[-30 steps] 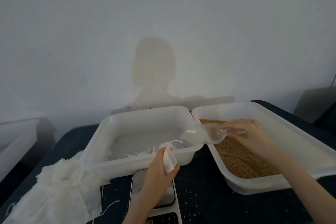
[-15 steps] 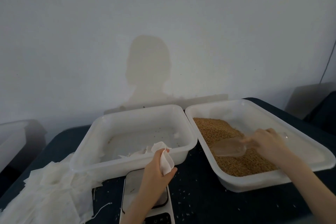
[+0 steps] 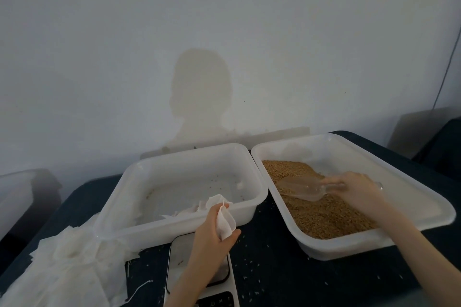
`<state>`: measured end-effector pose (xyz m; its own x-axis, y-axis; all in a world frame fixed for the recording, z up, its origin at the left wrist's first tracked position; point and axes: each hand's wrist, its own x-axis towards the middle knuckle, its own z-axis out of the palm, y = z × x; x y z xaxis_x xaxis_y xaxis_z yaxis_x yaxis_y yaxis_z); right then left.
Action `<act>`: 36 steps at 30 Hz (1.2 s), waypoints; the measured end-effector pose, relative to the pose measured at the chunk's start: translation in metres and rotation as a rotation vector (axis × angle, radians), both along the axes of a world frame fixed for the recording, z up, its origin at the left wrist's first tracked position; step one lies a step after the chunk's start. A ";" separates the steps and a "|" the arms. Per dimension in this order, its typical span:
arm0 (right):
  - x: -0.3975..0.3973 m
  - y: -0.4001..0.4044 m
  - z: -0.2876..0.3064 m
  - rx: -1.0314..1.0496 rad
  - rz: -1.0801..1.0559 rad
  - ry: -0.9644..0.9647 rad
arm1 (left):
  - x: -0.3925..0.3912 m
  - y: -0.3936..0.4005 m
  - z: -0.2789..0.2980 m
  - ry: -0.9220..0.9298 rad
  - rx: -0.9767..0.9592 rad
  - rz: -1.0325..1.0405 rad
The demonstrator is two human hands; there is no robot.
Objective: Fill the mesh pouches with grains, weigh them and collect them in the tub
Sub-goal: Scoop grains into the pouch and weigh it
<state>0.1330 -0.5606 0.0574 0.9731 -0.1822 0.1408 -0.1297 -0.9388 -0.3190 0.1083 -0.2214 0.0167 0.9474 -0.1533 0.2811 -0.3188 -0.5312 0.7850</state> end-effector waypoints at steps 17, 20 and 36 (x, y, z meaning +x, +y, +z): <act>-0.019 0.033 0.035 0.435 0.195 -0.197 | -0.003 -0.001 0.003 0.004 -0.040 -0.008; -0.026 0.045 0.048 0.447 0.333 -0.200 | -0.002 0.000 0.005 -0.010 -0.052 -0.004; -0.026 0.096 0.053 -0.015 0.568 -0.151 | 0.001 0.006 0.003 -0.042 0.001 -0.013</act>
<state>0.1071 -0.4646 0.1106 0.8865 0.3651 0.2843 0.4411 -0.8525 -0.2806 0.1093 -0.2156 0.0202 0.9327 -0.1662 0.3201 -0.3584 -0.5273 0.7704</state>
